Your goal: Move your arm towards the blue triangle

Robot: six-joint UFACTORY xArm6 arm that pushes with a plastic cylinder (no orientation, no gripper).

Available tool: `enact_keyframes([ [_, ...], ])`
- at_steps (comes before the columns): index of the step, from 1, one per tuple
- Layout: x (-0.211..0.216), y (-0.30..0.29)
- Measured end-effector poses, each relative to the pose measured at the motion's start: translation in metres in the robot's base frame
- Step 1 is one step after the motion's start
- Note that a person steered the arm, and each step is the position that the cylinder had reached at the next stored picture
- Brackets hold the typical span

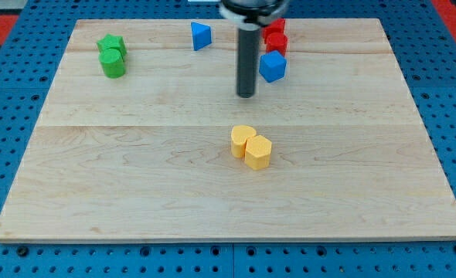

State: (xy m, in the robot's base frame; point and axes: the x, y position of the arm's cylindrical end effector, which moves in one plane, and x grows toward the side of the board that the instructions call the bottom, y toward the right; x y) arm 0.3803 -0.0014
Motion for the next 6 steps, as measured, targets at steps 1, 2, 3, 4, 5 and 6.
enact_keyframes([
  [1,0.023,-0.037],
  [2,0.013,-0.075],
  [3,-0.028,-0.114],
  [4,-0.077,-0.13],
  [5,-0.122,-0.132],
  [6,-0.151,-0.144],
])
